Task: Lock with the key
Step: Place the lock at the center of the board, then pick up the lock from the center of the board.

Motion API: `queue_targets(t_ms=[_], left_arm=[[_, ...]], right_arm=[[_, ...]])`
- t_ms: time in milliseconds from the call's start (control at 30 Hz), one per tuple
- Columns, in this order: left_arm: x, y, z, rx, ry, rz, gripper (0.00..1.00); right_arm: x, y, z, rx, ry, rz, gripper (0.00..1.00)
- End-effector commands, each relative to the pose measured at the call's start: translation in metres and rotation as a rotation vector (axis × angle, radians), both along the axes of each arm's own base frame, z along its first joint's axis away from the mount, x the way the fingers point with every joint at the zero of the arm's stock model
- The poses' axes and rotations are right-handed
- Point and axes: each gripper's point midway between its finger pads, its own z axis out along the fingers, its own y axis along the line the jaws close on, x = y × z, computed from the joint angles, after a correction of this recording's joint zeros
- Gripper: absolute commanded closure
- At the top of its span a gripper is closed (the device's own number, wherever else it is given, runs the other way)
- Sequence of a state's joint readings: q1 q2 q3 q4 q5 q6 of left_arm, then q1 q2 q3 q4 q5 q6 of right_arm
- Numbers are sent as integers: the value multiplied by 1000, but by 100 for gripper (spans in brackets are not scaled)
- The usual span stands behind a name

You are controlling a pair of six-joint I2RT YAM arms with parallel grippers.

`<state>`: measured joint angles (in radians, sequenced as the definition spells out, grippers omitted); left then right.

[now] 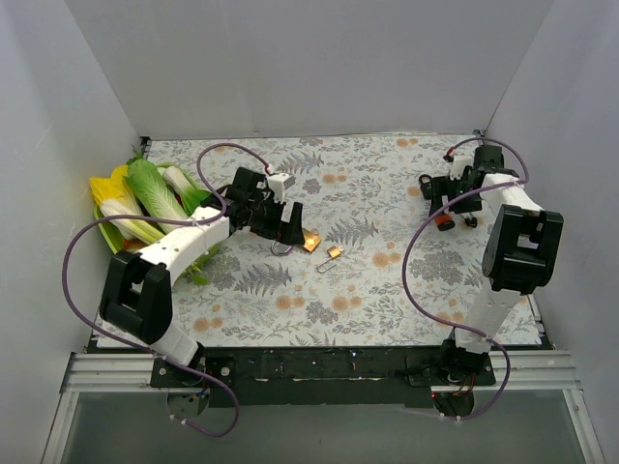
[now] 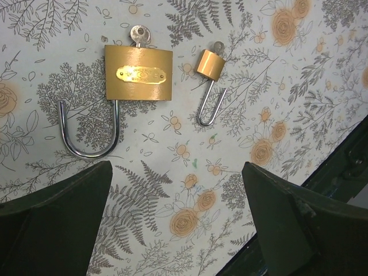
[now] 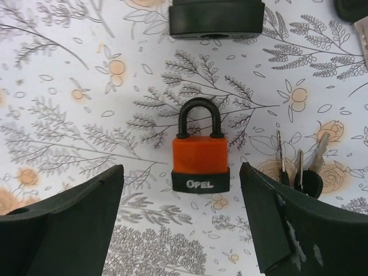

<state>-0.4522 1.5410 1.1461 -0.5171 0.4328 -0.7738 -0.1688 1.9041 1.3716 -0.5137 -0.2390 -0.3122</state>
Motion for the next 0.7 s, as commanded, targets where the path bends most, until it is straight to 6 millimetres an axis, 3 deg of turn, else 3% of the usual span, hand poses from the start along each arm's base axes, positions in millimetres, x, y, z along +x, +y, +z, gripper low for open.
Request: queue_targets(t_ms=[0, 167, 300, 367, 667], left_arm=[[6, 1, -28, 45, 2, -24, 2], [15, -9, -50, 142, -58, -38, 5], [26, -14, -70, 220, -78, -33, 5], [27, -18, -84, 265, -74, -47, 4], [44, -32, -102, 354, -136, -15, 4]], right_arm=[[9, 15, 75, 57, -159, 54, 11], [5, 27, 116, 88, -265, 109, 9], [-1, 41, 137, 124, -313, 164, 8], [-4, 46, 143, 132, -327, 172, 7], [-8, 49, 142, 140, -335, 179, 6]])
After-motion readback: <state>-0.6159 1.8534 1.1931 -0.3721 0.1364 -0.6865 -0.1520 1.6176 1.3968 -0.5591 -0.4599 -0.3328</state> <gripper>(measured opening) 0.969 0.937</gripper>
